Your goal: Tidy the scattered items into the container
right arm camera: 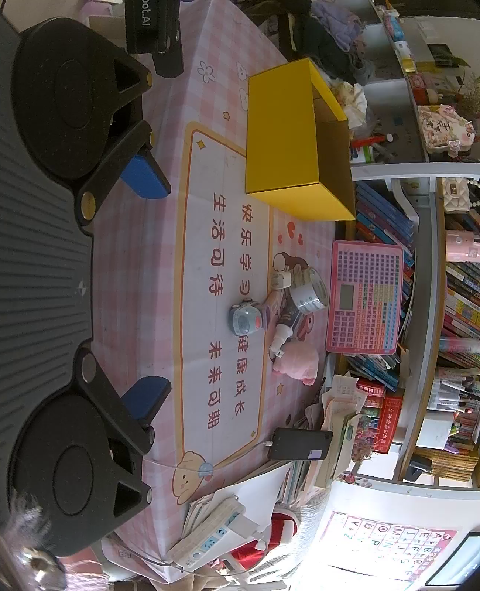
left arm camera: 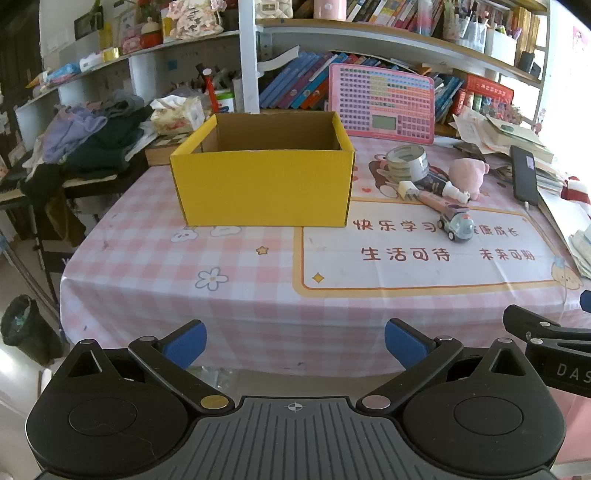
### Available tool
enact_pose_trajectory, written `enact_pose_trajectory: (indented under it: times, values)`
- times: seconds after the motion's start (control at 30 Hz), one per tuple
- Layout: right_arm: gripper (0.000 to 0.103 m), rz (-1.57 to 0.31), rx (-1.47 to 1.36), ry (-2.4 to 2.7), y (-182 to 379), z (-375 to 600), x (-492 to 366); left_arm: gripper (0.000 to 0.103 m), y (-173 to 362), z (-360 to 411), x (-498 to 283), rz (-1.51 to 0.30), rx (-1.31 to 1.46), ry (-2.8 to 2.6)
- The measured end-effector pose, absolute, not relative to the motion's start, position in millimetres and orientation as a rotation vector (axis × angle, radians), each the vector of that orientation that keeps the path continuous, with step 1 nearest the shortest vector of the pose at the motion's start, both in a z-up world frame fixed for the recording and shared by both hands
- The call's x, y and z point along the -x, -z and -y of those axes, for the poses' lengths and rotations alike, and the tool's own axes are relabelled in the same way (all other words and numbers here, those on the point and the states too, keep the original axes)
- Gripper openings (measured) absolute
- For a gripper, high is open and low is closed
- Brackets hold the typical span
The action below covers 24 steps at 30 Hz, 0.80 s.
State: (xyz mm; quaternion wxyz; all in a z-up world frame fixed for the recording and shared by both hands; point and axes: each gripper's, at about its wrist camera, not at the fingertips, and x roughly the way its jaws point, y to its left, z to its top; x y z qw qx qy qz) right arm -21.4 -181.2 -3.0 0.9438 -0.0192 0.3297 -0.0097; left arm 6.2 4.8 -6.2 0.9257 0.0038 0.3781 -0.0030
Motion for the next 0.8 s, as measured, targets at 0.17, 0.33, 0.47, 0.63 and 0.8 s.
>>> enact_pose_trajectory:
  times: [0.17, 0.33, 0.47, 0.63, 0.8]
  values:
    - [0.103, -0.672, 0.041, 0.020, 2.6, 180.8, 21.5, 0.103, 4.7, -4.6, -6.3, -0.778, -0.008, 0.006]
    - [0.103, -0.670, 0.044, 0.021, 1.1, 184.7, 22.7, 0.103, 5.4, -5.5, -7.3, -0.788, -0.008, 0.006]
    - [0.103, -0.668, 0.045, 0.021, 2.0, 177.4, 20.3, 0.103, 4.6, -6.2, -7.2, -0.790, -0.010, 0.005]
    - [0.103, -0.669, 0.048, 0.016, -3.1, 174.4, 18.2, 0.103, 4.9, -6.5, -6.8, -0.790, -0.007, 0.003]
    - [0.103, -0.664, 0.056, 0.014, 2.1, 178.5, 18.9, 0.103, 5.0, -4.8, -6.7, -0.791, -0.010, 0.005]
